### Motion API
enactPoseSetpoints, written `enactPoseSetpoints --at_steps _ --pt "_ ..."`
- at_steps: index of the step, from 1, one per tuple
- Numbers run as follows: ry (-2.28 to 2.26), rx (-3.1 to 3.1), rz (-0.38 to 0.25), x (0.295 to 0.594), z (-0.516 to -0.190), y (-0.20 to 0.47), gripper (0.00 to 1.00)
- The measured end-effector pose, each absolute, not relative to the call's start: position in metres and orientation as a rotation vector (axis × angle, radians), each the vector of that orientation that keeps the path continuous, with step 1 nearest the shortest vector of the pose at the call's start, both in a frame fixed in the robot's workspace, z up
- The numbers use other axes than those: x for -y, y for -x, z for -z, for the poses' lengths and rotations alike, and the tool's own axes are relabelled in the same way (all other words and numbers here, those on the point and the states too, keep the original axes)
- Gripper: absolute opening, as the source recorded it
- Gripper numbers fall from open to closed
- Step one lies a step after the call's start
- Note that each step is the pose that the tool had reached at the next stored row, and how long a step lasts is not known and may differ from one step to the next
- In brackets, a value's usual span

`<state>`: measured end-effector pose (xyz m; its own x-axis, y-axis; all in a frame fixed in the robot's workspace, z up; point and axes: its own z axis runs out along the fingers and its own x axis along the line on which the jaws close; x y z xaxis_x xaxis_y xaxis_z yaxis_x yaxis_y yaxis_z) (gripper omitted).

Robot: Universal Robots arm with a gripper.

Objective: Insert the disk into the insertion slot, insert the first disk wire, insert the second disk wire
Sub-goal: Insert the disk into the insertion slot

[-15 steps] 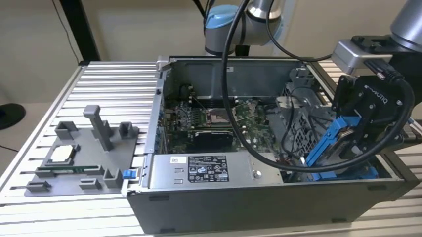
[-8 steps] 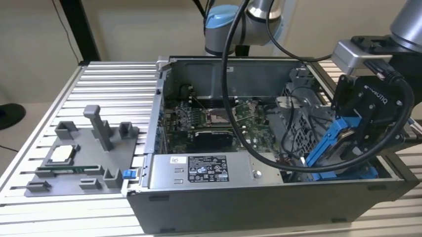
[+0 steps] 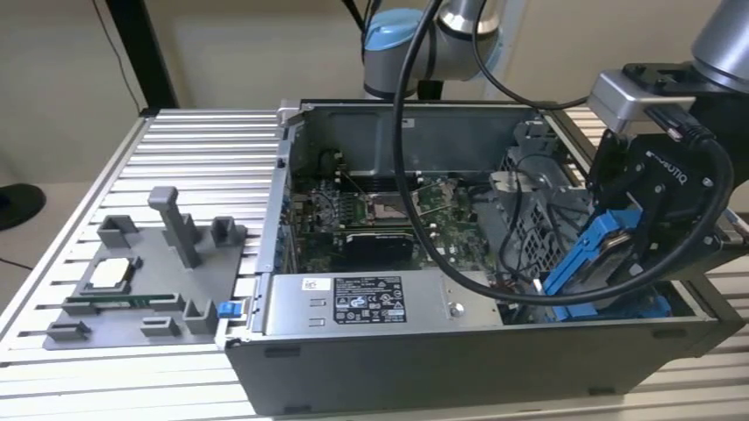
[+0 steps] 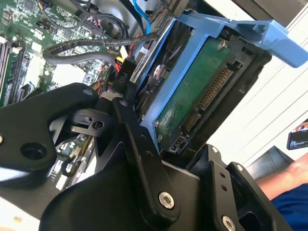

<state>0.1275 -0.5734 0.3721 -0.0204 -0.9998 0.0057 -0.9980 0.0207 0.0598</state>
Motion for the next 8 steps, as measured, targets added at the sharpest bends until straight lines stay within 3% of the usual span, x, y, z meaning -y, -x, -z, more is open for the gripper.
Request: enactPoseSetpoints --at_steps 1,2,8 --pt "-2.166 2.211 0.06 0.5734 -0.3721 -0.1274 1.0" --pt "-2.165 2.212 0.06 0.5734 -0.3721 -0.1275 0.0" --pt "-2.165 2.212 0.06 0.5734 -0.376 -0.1274 0.0"
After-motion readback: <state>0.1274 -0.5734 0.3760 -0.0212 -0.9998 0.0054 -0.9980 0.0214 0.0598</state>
